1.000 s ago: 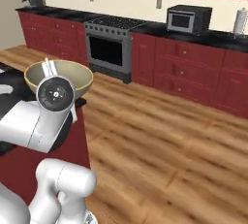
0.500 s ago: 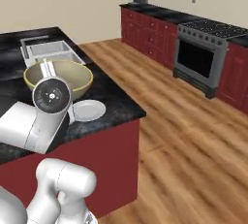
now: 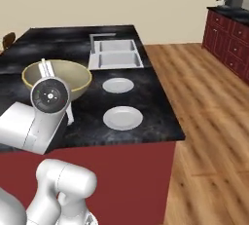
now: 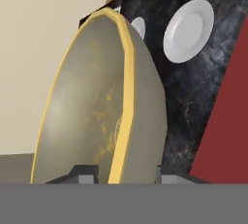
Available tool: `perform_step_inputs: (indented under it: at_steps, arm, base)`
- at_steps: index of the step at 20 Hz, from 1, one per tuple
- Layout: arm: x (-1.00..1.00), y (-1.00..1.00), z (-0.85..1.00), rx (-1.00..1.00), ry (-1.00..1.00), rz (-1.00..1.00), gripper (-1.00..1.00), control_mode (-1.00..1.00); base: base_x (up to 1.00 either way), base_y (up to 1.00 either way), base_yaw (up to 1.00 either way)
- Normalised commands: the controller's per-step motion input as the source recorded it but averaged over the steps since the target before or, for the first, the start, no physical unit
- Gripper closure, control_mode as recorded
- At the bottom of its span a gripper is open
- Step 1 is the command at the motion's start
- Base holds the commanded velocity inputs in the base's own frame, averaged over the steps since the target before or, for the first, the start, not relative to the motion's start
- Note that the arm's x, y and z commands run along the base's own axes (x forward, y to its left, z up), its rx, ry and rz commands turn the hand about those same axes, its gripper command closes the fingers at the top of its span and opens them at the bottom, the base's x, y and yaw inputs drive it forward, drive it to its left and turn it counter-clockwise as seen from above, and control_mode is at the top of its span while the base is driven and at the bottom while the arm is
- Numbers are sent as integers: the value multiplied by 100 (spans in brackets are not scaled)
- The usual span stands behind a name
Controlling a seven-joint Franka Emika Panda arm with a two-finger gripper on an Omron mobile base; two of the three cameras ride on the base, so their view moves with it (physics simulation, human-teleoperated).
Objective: Move the bowls from the cabinet to the plates on the dining table.
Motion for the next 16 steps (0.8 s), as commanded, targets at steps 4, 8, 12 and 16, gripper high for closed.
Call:
perform_step_inputs:
  at_steps: [4,8,12,16]
  arm:
    - [0,0,0,0,0,0,100,100]
    - [0,0,0,0,0,0,100,100]
    - [0,0,0,0,0,0,100,100]
    - [0,0,0,0,0,0,100,100]
  base:
    - [6,-89,23]
    - [13,-89,5]
    - [62,-23,0]
    - [82,0,21]
